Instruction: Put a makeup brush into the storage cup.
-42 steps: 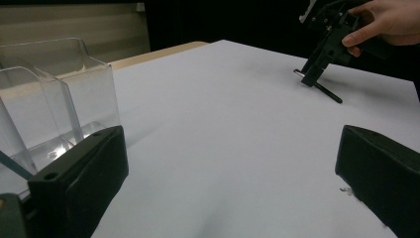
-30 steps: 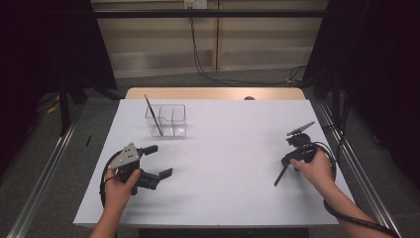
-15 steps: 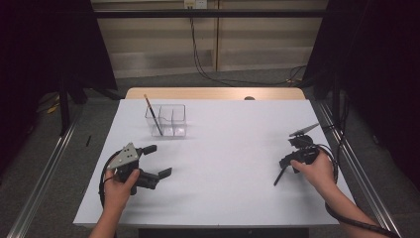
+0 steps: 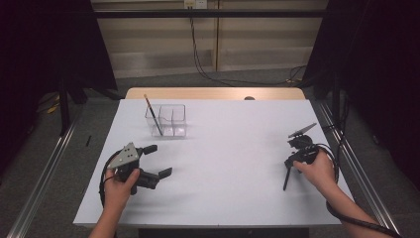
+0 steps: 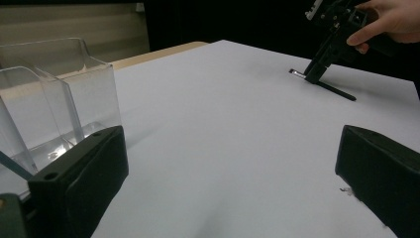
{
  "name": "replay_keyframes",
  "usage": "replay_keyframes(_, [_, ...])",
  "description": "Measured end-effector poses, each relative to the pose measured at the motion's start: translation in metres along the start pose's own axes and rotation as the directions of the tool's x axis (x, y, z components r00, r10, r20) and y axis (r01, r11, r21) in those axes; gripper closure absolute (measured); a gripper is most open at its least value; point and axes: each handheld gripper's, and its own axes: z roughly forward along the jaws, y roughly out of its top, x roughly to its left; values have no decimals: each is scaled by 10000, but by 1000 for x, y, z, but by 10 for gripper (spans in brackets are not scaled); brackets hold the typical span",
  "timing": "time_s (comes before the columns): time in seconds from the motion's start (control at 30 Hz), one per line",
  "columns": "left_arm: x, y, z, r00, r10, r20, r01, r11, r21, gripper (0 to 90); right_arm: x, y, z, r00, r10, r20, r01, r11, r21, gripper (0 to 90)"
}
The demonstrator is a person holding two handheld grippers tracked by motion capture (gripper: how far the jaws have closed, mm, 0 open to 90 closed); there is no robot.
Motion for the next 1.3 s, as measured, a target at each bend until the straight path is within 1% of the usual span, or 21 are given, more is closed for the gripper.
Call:
replay_keyframes(0.03, [0,0,0,10000,0,7,0,10000,-1,0,1,0,0,10000,-28,-70,28,10000,-1,695])
replay_keyframes(0.1, [1,0,-1,10000,26,10,-26,10000,-16,0,3,1,0,9999,-133,-13,133,9999,-60,719])
replay_keyframes(0.13, [1,0,-1,10000,32,3,-32,10000,-33,0,3,1,0,9998,-207,15,207,9998,-38,757])
replay_keyframes(0.17, [1,0,-1,10000,-15,8,15,10000,-60,0,4,1,0,9997,-217,-85,216,9997,-110,787])
replay_keyframes(0.23, [1,0,-1,10000,-24,4,24,10000,-68,0,4,3,1,9996,-259,-111,257,9996,-148,821])
replay_keyframes(0.27, [1,0,-1,10000,28,6,-28,10000,-41,0,4,3,1,9995,-249,-179,246,9996,-161,840])
replay_keyframes(0.33, [1,0,-1,10000,20,19,-20,10000,-44,0,4,5,1,9991,-369,-218,365,9992,-174,840])
replay_keyframes(0.47, [1,0,-2,10000,6,-20,-6,10000,-43,0,4,8,3,9989,-384,-267,377,9990,-259,840])
replay_keyframes(0.53, [1,0,-2,10000,-3,-22,3,10000,-65,0,4,9,3,9985,-470,-279,463,9986,-258,838])
replay_keyframes(0.6, [1,0,-2,10000,7,-30,-7,10000,-51,0,3,9,2,9983,-462,-365,455,9988,-183,826])
replay_keyframes(0.63, [1,0,-2,10000,35,-52,-35,10000,-56,0,3,8,2,9980,-423,-478,415,9990,-175,811])
replay_keyframes(0.7, [1,0,-3,10000,38,-76,-38,10000,-52,0,2,7,2,9976,-479,-493,474,9988,-122,792])
replay_keyframes(0.87, [1,1,-2,9999,31,-110,-31,10000,-64,0,1,2,0,9967,-593,-549,592,9982,-27,777])
replay_keyframes(1.0, [1,2,-1,10000,0,-83,0,10000,-76,0,0,-3,-3,9964,-619,-578,624,9980,69,773])
replay_keyframes(1.03, [1,2,0,10000,-61,-26,60,9999,-142,0,0,-4,-3,9963,-628,-592,634,9979,89,773])
replay_keyframes(1.07, [2,2,0,10000,71,-21,-71,9999,-75,0,-1,-5,-4,9961,-657,-597,666,9977,136,773])
replay_keyframes(1.13, [2,3,2,10000,13,-9,-13,9999,-124,0,-2,-9,-5,9963,-654,-553,666,9976,200,773])
replay_keyframes(1.23, [3,5,4,9999,116,122,-115,9999,-111,0,-3,-14,-8,9961,-688,-551,705,9970,308,760])
replay_keyframes(1.27, [3,5,5,9999,102,98,-101,9998,-145,0,-3,-16,-9,9965,-662,-519,681,9970,364,757])
replay_keyframes(1.3, [3,6,6,9998,79,158,-76,9998,-180,0,-3,-18,-9,9962,-706,-503,724,9968,349,757])
